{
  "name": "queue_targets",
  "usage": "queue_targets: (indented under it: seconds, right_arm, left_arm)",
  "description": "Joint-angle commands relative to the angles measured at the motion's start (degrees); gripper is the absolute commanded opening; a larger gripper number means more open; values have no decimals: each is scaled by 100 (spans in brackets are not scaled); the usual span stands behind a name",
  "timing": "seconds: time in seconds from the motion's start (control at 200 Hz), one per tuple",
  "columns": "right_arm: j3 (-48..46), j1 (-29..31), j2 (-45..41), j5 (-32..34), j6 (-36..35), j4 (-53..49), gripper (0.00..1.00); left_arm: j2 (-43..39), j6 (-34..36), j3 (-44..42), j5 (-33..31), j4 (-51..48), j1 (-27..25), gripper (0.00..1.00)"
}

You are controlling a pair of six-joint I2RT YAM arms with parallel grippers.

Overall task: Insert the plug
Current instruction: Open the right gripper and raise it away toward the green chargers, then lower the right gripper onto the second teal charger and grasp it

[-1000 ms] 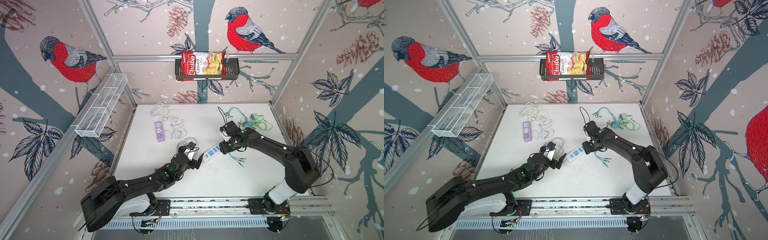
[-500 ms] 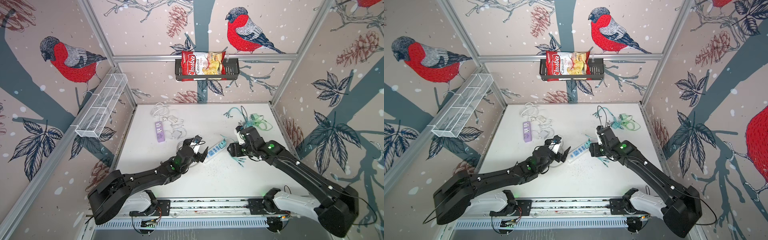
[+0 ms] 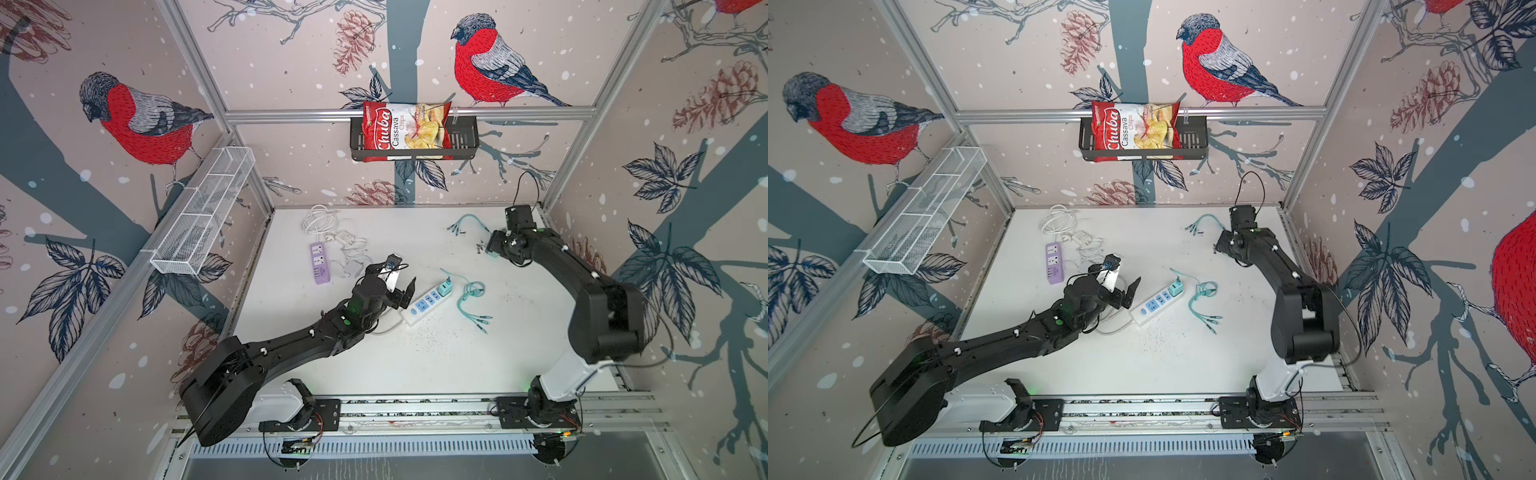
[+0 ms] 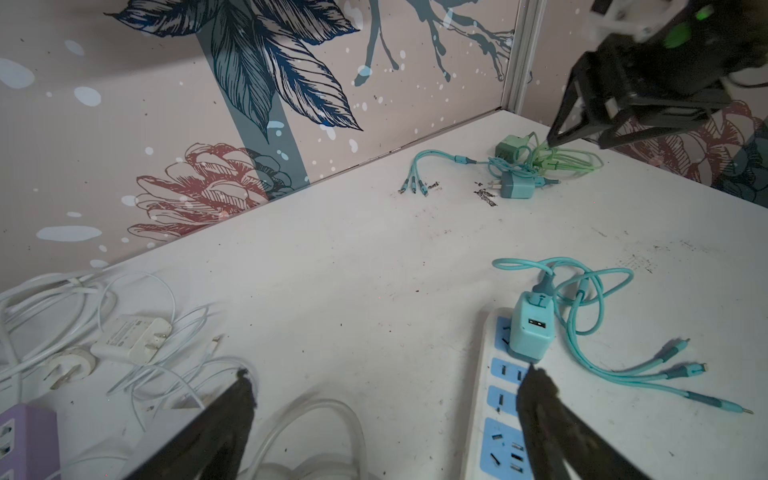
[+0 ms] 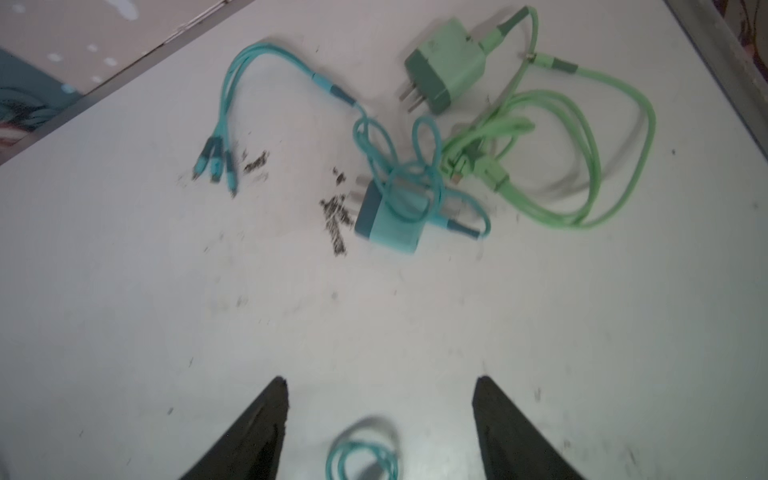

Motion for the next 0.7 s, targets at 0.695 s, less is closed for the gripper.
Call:
queue_targets:
  seconds: [0.695]
  right_arm:
    - [2647,-167,2797,-177,-329,-564,64]
  left_arm:
    - [-704,-212,-640,32,-49,142,97]
